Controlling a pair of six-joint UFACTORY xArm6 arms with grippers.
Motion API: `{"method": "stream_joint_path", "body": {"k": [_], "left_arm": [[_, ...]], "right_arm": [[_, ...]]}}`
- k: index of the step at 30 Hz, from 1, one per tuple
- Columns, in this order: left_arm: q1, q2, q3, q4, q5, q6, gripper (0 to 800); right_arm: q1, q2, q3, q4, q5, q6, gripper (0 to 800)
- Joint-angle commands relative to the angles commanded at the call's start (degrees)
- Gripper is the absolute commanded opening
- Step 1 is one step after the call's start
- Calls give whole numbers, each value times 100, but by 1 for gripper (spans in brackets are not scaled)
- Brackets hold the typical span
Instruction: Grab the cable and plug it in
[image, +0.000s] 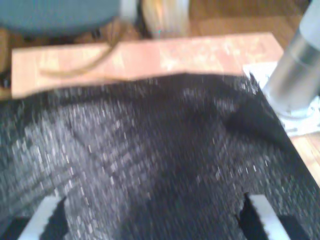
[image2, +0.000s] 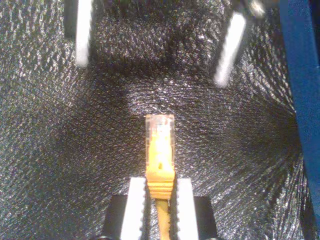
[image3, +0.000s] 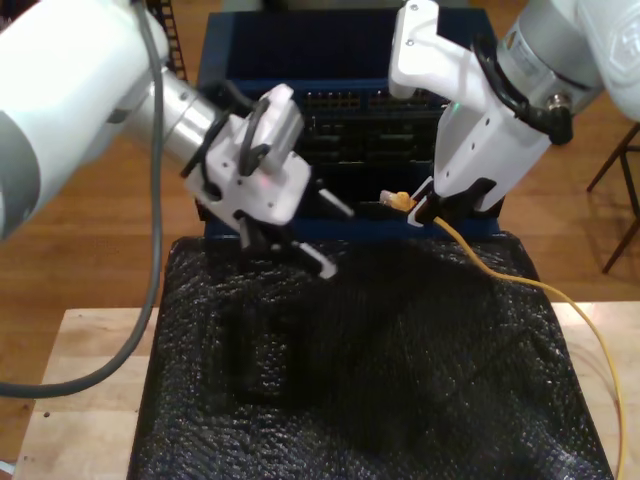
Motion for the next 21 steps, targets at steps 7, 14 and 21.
{"method": "stream_joint_path", "body": {"k": [7,14,21], "left_arm": [[53,-18,-9,-149,62,44,800],[158,-62,9,-255,264,62,800],[167,-246,44,-404,352,105,800]], "right_arm": [[-44,-62,0,246,0,-132,3],[-53,-44,0,404,9,-167,3],[-62,26,132,536,88,-167,3]]}}
